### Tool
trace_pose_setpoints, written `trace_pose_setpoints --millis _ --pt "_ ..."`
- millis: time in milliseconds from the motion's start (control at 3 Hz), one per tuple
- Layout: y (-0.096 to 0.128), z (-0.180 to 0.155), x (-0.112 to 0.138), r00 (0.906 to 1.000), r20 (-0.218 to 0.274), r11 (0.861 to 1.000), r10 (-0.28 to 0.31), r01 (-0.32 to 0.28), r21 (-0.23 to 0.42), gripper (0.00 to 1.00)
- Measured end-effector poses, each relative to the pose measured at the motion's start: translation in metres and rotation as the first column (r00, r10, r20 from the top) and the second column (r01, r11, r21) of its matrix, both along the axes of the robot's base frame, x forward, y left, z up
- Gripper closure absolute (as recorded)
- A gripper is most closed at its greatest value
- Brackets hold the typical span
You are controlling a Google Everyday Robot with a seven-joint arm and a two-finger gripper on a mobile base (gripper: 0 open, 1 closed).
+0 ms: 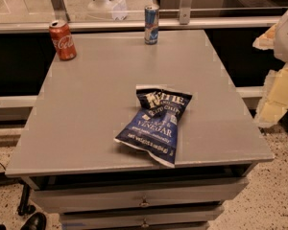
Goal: Move blue chip bag near redbull can
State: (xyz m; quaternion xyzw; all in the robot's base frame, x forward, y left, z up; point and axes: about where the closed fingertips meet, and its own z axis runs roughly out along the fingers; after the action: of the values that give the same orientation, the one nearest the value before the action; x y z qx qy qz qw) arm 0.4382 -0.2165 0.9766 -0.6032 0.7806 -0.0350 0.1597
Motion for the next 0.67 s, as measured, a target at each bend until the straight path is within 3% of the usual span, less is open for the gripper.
trace_pose_setpoints --millis 333,667 --pt "0.0 0.0 0.0 1.0 0.0 1.0 0.0 0.0 0.0 0.0" --pt "0.011 -0.012 0.006 0.9999 0.009 0.999 -0.006 0.006 0.046 0.0"
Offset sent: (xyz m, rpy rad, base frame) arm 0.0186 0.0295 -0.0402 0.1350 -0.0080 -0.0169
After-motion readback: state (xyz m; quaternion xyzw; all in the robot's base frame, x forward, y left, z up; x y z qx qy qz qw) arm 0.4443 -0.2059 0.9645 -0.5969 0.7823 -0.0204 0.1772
